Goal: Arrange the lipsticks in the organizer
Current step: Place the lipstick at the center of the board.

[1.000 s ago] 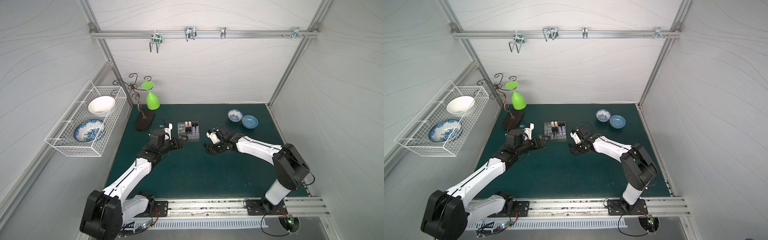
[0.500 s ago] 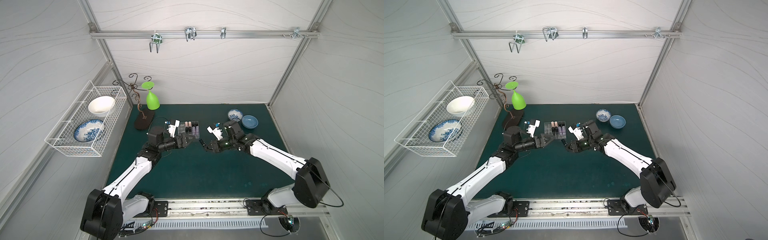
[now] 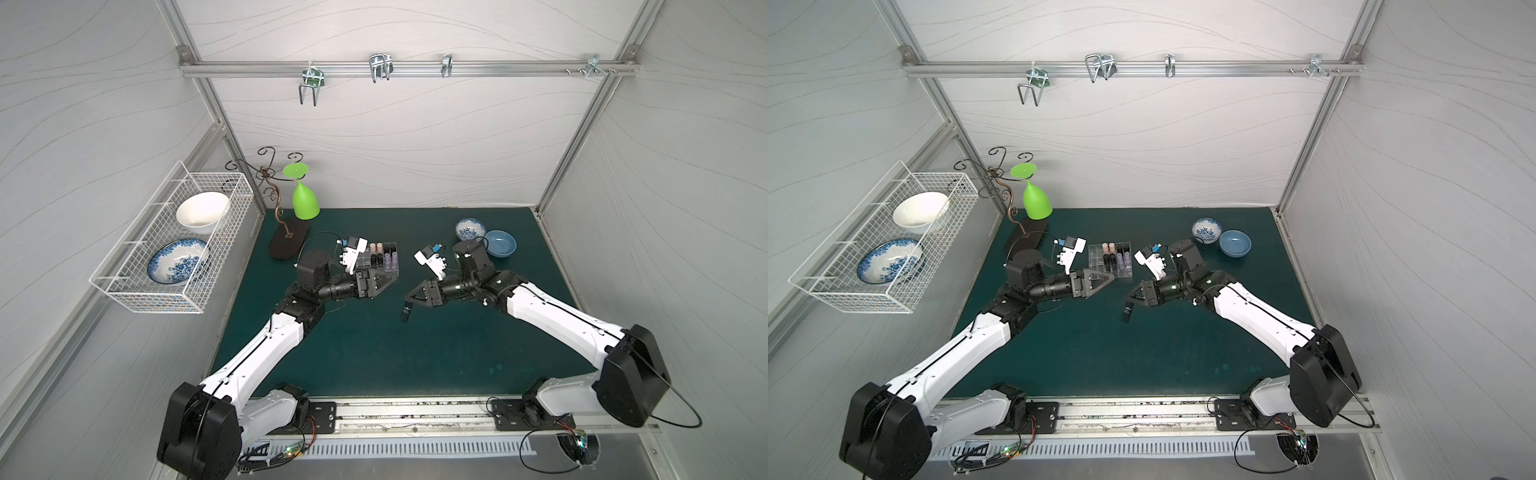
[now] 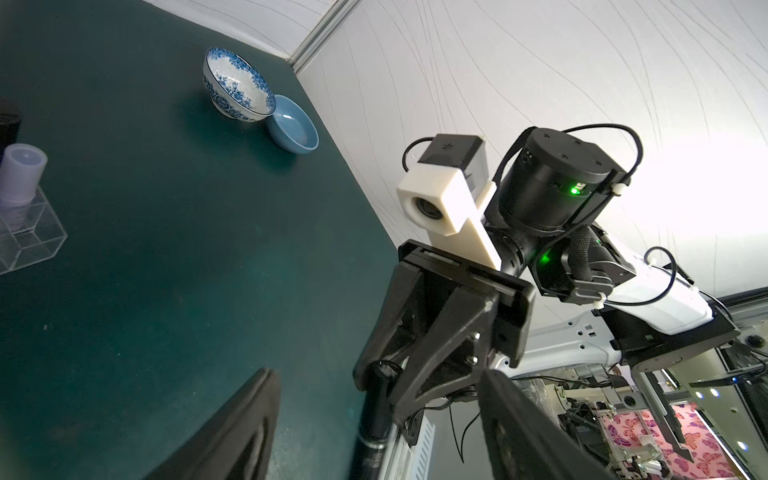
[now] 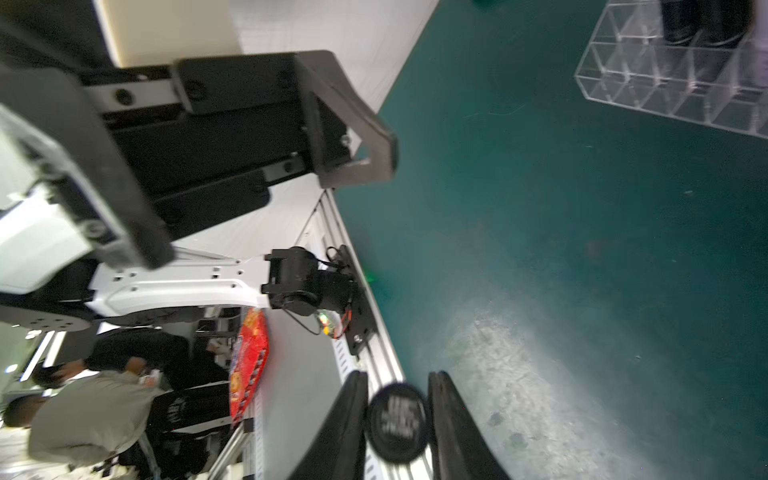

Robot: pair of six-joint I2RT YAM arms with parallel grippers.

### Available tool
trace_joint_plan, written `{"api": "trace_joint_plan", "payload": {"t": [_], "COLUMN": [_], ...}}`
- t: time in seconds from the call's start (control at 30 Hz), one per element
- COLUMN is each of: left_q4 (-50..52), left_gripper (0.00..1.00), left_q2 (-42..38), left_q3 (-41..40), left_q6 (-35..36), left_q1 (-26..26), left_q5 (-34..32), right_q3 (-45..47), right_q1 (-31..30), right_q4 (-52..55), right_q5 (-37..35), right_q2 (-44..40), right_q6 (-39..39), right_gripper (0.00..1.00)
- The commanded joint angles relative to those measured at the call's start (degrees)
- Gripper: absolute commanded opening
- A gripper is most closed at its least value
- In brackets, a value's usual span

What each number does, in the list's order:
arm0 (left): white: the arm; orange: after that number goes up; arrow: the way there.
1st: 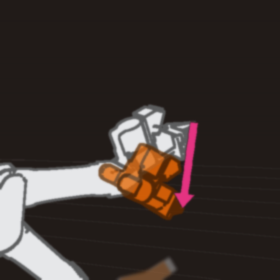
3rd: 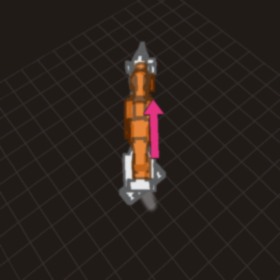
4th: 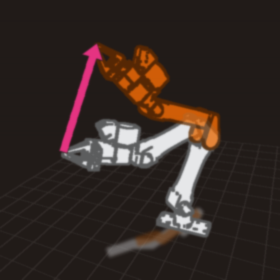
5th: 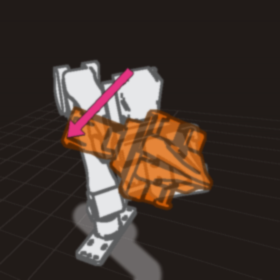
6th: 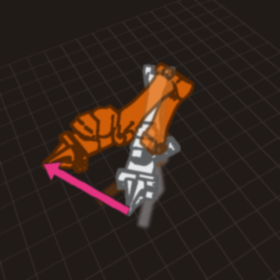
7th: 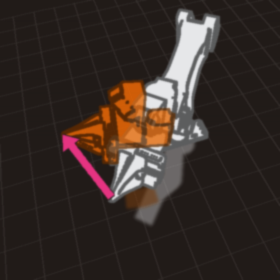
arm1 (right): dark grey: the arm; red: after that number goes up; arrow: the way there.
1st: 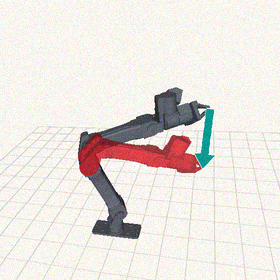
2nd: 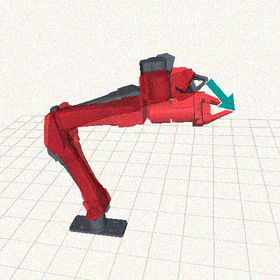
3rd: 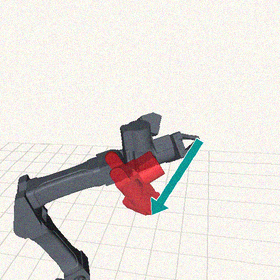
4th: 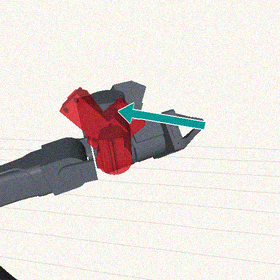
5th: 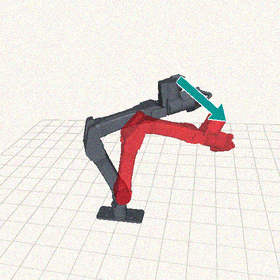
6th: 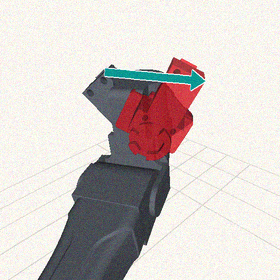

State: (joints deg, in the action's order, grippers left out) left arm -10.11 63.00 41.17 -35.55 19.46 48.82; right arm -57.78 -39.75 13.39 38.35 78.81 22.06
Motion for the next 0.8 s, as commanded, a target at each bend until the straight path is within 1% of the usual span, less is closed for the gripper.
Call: {"api": "trace_joint_plan", "payload": {"t": [0.0,0.07,0.2,0.3,0.5,0.57,0.63,0.77], "left_q4": [0.97,0.8,2.5,4.46,5.78,6.31,6.41,6.36], "left_gripper": [0.77,0.76,0.74,0.74,0.73,0.73,0.73,0.74], "left_q2": [-0.94,-1.21,-1.93,-2.15,-1.22,-1.03,-0.88,-0.44], "left_q3": [2.43,2.36,2.08,2.25,2.25,2.43,2.51,2.52], "left_q6": [2.5,2.33,3.23,4.41,5.3,5.73,5.8,5.76], "left_q1": [0.14,0.14,0.14,0.14,0.14,0.14,0.14,0.14], "left_q5": [-1.91,-2.91,-5.34,-6.9,-8.63,-8.75,-8.79,-8.78], "right_q3": [-2.62,-4.93,-8.28,-10.39,-21.04,-23.81,-25.88,-25.05], "right_q1": [0.02,0.0,-0.06,0.1,-0.16,0.11,1.09,4.01], "right_q4": [9.0,12.57,15.8,15.27,17.44,18.26,19.1,17.84], "right_q5": [-11.29,-16.96,-23.64,-27.01,-31.99,-32.12,-30.15,-25.51], "right_q2": [2.6,5.9,12.43,16.86,28.11,31.3,34.24,37.36], "right_q6": [-4.94,-7.06,-9.34,-9.17,-9.35,-8.16,-6.29,-2.36], "right_gripper": [0.27,0.26,0.26,0.25,0.25,0.25,0.25,0.27]}}
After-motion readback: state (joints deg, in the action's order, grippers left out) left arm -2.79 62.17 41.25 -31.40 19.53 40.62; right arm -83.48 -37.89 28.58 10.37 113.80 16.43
